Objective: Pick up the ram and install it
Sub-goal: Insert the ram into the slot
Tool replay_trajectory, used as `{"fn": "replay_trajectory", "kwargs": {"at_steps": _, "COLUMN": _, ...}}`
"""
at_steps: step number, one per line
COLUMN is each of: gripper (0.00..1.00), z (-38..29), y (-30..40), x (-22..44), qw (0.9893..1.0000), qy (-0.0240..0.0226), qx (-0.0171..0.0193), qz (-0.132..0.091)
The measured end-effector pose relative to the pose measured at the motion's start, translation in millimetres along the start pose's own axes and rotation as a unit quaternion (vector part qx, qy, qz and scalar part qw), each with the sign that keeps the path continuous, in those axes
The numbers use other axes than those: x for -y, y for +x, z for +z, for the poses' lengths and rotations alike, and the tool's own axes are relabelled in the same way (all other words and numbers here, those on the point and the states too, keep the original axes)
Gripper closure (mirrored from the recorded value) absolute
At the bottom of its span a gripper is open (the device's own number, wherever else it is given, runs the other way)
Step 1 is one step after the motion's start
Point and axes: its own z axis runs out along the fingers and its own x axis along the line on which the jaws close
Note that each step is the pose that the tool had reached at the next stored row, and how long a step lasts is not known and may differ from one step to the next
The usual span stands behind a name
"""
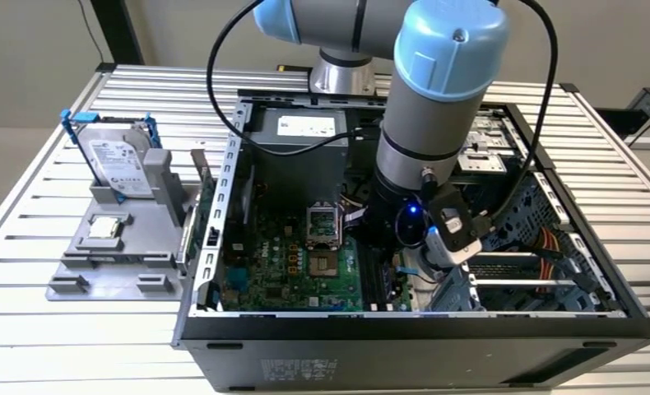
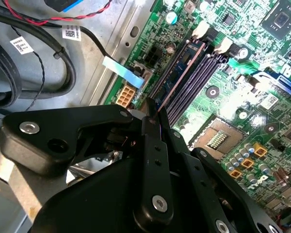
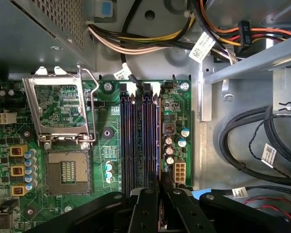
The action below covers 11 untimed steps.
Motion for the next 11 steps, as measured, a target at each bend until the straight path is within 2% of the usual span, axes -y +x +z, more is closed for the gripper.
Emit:
{"fn": "replay_trajectory", "kwargs": {"at_steps": 7, "gripper": 1.0, "z": 0.3, "y": 0.0, "x": -0.1, "qw": 1.0, "qy": 0.0005, "qx": -0.0001, "qz": -0.001}}
{"fn": "replay_trajectory", "kwargs": {"at_steps": 11, "gripper": 1.0, "z": 1.8, "y": 0.1, "x": -0.4, "qw": 1.0, "qy": 0.0033, "qx": 0.0001, "qz": -0.001}}
